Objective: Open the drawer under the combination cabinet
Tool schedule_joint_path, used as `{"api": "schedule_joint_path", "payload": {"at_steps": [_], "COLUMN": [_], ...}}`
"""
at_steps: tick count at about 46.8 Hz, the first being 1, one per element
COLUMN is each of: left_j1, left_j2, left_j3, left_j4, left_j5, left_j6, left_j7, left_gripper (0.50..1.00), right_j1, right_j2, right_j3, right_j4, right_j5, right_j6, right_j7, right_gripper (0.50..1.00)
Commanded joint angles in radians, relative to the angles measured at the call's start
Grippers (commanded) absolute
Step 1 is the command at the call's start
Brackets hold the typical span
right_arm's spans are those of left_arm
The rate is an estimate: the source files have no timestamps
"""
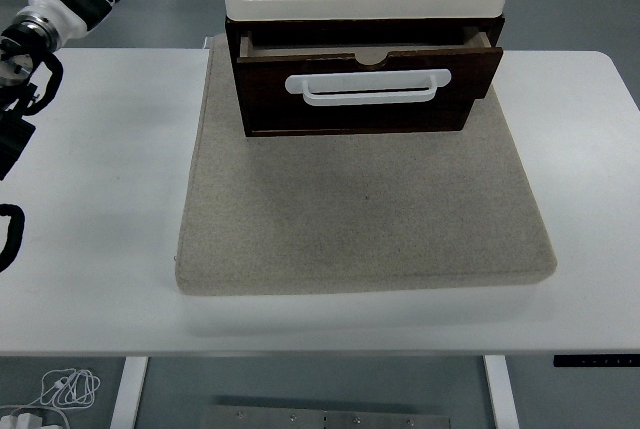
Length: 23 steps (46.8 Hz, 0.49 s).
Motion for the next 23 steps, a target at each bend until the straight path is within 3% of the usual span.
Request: {"api": "schedule_joint_path", "payload": {"at_steps": [1,15,23], "left_j1": [0.021,0.043,0.047], "left_j2": [-0.032,-0.12,-0.129], "left_j3": [-0.004,-0.003,-0.004], "left_j4": [-0.002,-0.003,-0.005], "left_j5": [-0.001,-0.001,-0.002], "left_j6": [-0.004,-0.041,-0.054], "left_j7": [-0.005,-0.019,-0.039], "left_gripper": [1.0,1.0,1.0], "right_j1": [-0.004,-0.01,-0.012], "right_j2": [0.0,0.0,0.0], "right_j3": [0.001,0.001,0.002], "right_j4": [0.0,0.0,0.0], "right_j5": [0.0,0.0,0.0], "right_j6": [0.0,0.0,-0.001], "right_j7": [0.0,0.0,-0.002], "right_gripper": [0.926,0.926,0.926]}}
